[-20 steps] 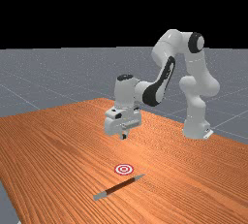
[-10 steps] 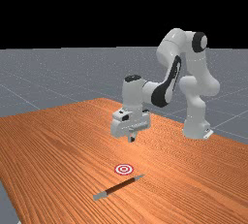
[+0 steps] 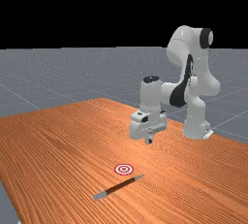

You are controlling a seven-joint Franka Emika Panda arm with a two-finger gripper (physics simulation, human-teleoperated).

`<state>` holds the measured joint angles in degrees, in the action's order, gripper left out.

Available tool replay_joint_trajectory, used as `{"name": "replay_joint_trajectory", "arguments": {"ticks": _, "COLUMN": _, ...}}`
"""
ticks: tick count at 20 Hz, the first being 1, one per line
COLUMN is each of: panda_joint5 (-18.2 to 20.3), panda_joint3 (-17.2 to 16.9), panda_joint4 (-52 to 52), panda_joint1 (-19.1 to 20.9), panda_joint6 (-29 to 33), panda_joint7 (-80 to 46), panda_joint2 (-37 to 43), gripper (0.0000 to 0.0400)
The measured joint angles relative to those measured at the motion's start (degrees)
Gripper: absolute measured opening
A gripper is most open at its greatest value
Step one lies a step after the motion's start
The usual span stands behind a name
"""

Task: Pick up the pen and put it to the marker

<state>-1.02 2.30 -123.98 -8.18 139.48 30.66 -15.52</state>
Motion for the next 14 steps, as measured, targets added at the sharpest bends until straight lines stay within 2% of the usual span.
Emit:
{"name": "replay_joint_trajectory", "arguments": {"ticks": 3, "panda_joint5": 0.01, "panda_joint3": 0.07, "panda_joint4": -0.02, "panda_joint1": -0.05, "panda_joint6": 0.52, "panda_joint7": -0.30, "panda_joint2": -0.62, "gripper": 0.0000}}
{"name": "replay_joint_trajectory", "arguments": {"ticks": 4, "panda_joint5": 2.91, "panda_joint3": 1.18, "panda_joint4": -0.04, "panda_joint1": 0.72, "panda_joint6": 0.90, "panda_joint7": 1.73, "panda_joint2": -0.72, "gripper": 0.0000}}
{"name": "replay_joint_trajectory", "arguments": {"ticks": 6, "panda_joint5": 5.37, "panda_joint3": 2.70, "panda_joint4": 0.69, "panda_joint1": 0.53, "panda_joint6": 1.09, "panda_joint7": 1.83, "panda_joint2": -1.34, "gripper": 0.0000}}
{"name": "replay_joint_trajectory", "arguments": {"ticks": 8, "panda_joint5": 6.04, "panda_joint3": 3.89, "panda_joint4": 1.93, "panda_joint1": -0.76, "panda_joint6": 1.10, "panda_joint7": -0.06, "panda_joint2": -2.25, "gripper": 0.0000}}
{"name": "replay_joint_trajectory", "arguments": {"ticks": 9, "panda_joint5": 0.02, "panda_joint3": 1.50, "panda_joint4": 3.29, "panda_joint1": -4.34, "panda_joint6": -0.37, "panda_joint7": -9.68, "panda_joint2": -2.82, "gripper": 0.0000}}
{"name": "replay_joint_trajectory", "arguments": {"ticks": 11, "panda_joint5": -0.22, "panda_joint3": 2.04, "panda_joint4": 3.98, "panda_joint1": -5.15, "panda_joint6": -0.61, "panda_joint7": -9.64, "panda_joint2": -3.26, "gripper": 0.0000}}
{"name": "replay_joint_trajectory", "arguments": {"ticks": 12, "panda_joint5": -0.99, "panda_joint3": 2.12, "panda_joint4": 3.12, "panda_joint1": -5.42, "panda_joint6": 1.28, "panda_joint7": -9.04, "panda_joint2": -2.95, "gripper": 0.0000}}
{"name": "replay_joint_trajectory", "arguments": {"ticks": 13, "panda_joint5": -0.59, "panda_joint3": 2.66, "panda_joint4": 5.37, "panda_joint1": -5.02, "panda_joint6": -1.07, "panda_joint7": -6.42, "panda_joint2": -4.15, "gripper": 0.0000}}
{"name": "replay_joint_trajectory", "arguments": {"ticks": 14, "panda_joint5": -2.05, "panda_joint3": 1.61, "panda_joint4": 5.86, "panda_joint1": -5.83, "panda_joint6": 2.68, "panda_joint7": -9.20, "panda_joint2": -5.02, "gripper": 0.0000}}
